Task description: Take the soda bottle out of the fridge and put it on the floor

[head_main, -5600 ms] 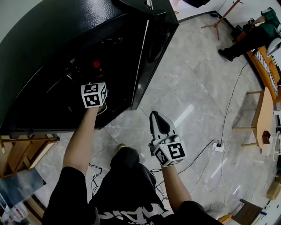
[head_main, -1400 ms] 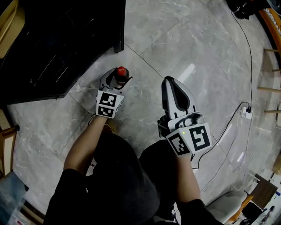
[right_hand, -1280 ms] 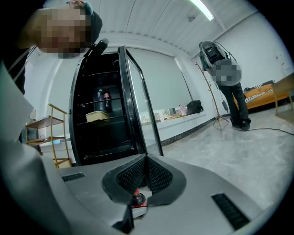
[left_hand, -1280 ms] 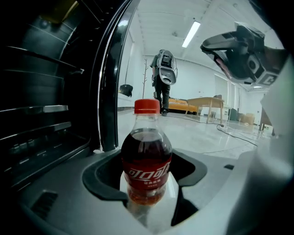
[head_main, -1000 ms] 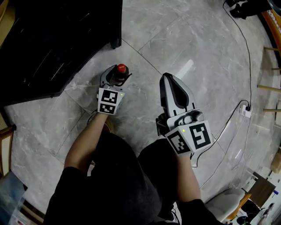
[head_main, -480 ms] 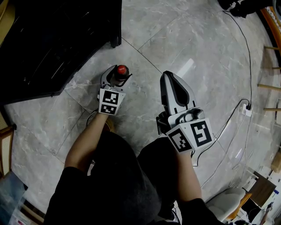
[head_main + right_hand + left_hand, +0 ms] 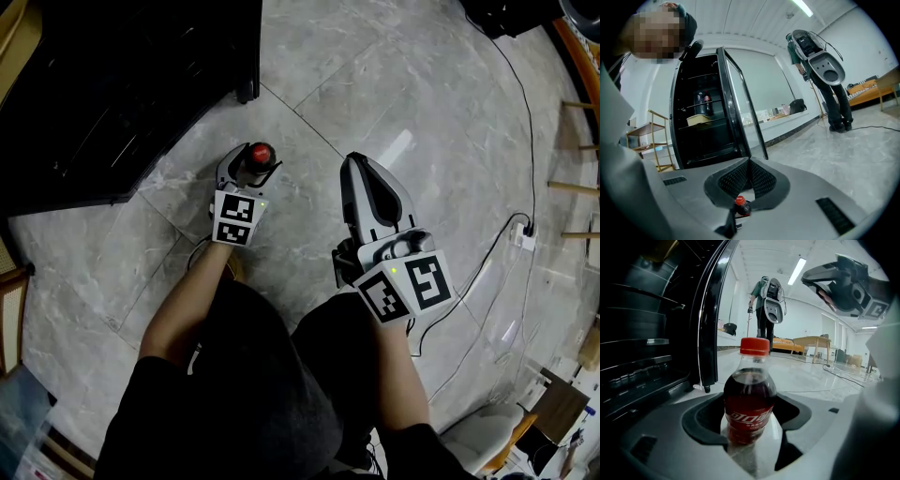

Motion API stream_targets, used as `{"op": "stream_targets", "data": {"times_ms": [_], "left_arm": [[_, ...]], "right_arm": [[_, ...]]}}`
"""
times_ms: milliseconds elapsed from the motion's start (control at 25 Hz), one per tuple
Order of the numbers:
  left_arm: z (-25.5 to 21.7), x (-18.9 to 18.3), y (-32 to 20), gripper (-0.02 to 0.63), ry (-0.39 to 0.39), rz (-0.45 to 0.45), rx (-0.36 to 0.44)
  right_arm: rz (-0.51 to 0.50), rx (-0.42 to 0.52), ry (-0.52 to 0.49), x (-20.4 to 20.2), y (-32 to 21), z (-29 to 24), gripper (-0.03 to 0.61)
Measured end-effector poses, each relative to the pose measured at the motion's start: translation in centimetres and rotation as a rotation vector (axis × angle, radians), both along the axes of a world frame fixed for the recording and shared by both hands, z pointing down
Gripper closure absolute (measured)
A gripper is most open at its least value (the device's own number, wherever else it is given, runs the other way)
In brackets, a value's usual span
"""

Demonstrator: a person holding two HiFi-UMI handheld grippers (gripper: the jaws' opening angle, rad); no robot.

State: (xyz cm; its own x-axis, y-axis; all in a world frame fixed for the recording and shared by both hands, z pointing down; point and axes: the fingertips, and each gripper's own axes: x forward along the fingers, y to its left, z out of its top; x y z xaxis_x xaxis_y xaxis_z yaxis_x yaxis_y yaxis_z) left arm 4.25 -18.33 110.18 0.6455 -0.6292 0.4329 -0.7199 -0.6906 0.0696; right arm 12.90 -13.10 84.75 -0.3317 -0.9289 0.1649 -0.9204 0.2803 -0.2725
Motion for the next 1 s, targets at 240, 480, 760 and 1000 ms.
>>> {"op": "stream_targets", "data": {"times_ms": [240,480,760,1000], "left_arm": [[0.2,-0.3,0.2,0.239,0.002,-0.009,-0.005],[-0.1,-0.6,0.9,0.184,0.016,-0.013,-0.011],[-2.4,-1.6,2.4,0.184,0.027,-0.019,-0.031],[-4.5,-2.8,3.9,0.186,0.038,-0.018,-0.045]], "right_arm": [[-0.004,-0.003,-0.003,0.1,0.1,0.0,0.555],[-0.016,0.003,0.001,-0.1,0.5,-0.3,0.555],[-0.037,0.006,0.028,-0.3,0.9,-0.3,0.555],[-0.028,-0.001,0.024,-0.3,1.1,-0.5,0.555]]}}
